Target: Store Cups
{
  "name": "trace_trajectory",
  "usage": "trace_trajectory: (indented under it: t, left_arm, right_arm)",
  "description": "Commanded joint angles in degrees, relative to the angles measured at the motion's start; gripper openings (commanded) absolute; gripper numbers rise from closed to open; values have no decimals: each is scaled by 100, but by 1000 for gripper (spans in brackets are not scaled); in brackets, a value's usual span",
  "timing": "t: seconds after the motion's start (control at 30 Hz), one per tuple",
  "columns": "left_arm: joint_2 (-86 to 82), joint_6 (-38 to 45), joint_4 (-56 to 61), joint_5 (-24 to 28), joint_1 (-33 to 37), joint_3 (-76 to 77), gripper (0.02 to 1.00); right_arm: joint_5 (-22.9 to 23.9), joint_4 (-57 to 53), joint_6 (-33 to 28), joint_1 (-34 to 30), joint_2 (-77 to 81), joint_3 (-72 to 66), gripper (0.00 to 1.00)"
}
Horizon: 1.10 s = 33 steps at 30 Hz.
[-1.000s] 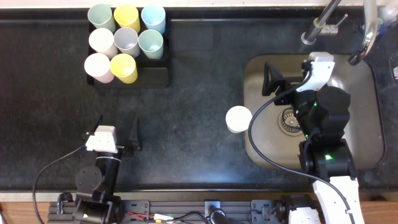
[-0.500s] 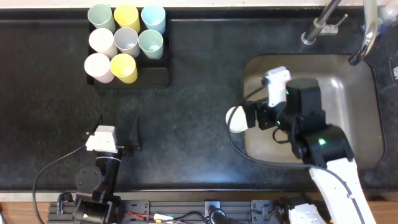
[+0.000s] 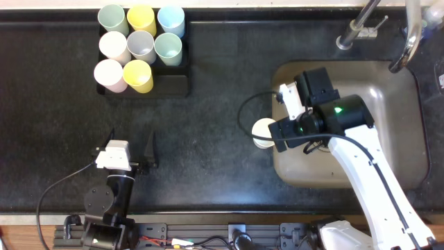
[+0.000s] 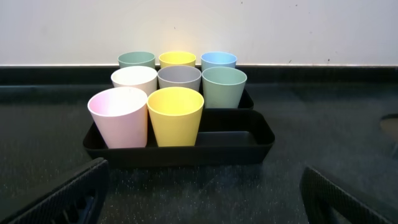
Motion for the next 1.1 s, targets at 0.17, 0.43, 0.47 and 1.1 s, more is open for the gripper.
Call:
trace_trajectory:
  t: [0.17,0.43,0.47,1.1]
  left_arm:
    - [-72,-39,15,57,-26,-52,998]
    - [-72,-39,13,57,-26,-52,998]
    - [-70,-42,13,57,-26,-52,998]
    - [-70,-39,13,57,-26,-52,998]
  right_arm:
    - [57,7,-31,-76,599,529,998]
    - [-164,-201,-79,-96,1567,1080,996]
    - [-164,-238,-81,-96,1661,1113,998]
    - [31,-229,-334,-105,2277,1097,945]
